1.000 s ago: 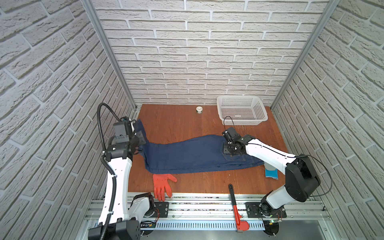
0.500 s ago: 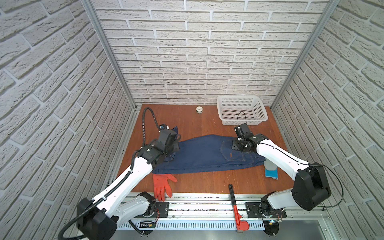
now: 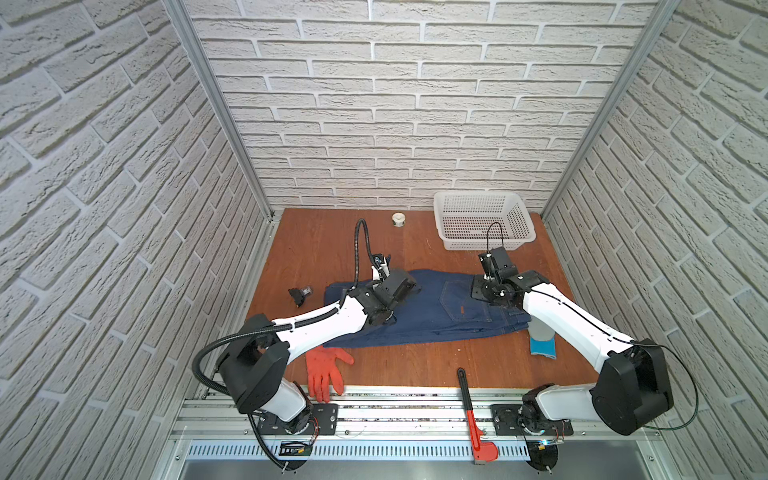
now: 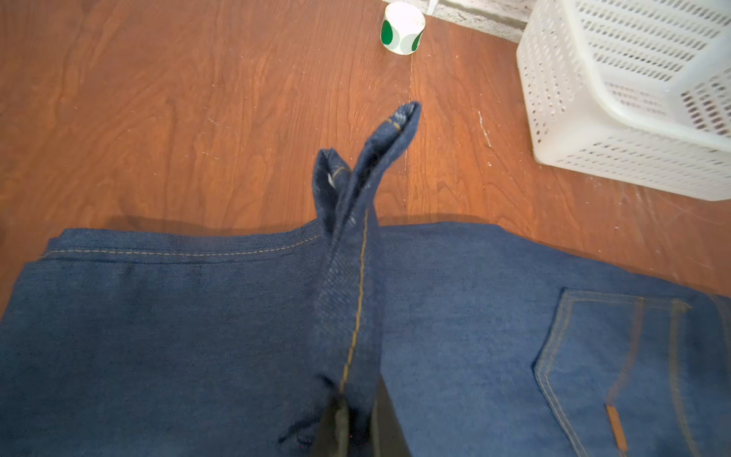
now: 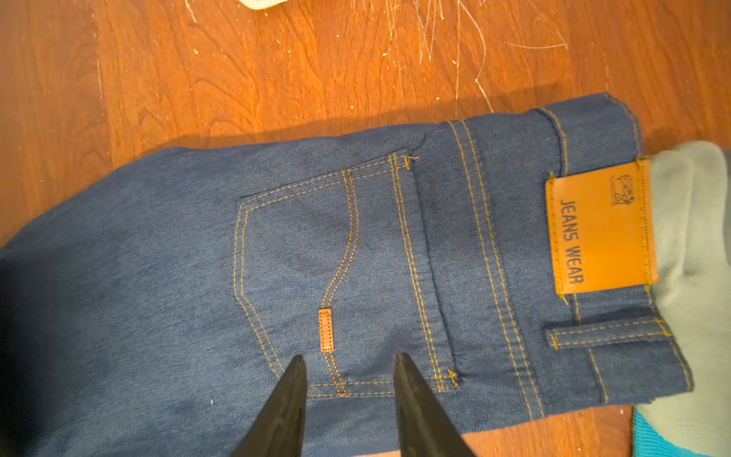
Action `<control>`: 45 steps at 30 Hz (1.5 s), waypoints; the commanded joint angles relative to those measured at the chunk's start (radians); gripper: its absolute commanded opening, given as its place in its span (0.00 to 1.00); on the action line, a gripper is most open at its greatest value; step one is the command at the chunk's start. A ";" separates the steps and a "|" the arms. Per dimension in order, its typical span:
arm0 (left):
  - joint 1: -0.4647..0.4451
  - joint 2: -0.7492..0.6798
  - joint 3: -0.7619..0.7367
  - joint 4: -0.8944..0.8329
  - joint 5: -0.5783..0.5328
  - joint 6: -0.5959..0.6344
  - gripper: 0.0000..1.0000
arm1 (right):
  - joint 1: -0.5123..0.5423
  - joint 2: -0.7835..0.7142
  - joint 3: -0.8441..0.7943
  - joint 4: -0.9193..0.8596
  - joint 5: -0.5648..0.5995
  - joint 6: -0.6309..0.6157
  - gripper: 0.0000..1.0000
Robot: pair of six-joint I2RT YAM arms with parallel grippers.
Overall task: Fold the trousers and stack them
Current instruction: 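Carry the held hem over the jeans toward the waistband with the left gripper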
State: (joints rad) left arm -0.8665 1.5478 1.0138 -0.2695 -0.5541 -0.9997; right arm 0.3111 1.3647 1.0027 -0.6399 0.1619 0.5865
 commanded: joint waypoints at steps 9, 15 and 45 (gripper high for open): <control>-0.020 0.119 0.089 0.066 0.019 -0.042 0.01 | -0.005 -0.046 -0.037 -0.006 -0.006 -0.010 0.39; -0.038 0.104 0.095 0.021 0.049 -0.026 0.00 | -0.006 -0.044 -0.030 -0.005 -0.005 -0.008 0.39; -0.032 -0.145 0.170 -0.184 0.007 0.112 0.82 | 0.145 0.017 0.049 -0.002 -0.079 0.001 0.42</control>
State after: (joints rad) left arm -0.9524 1.4906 1.2404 -0.3962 -0.4641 -0.9195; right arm 0.3855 1.3449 1.0012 -0.6556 0.1040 0.5880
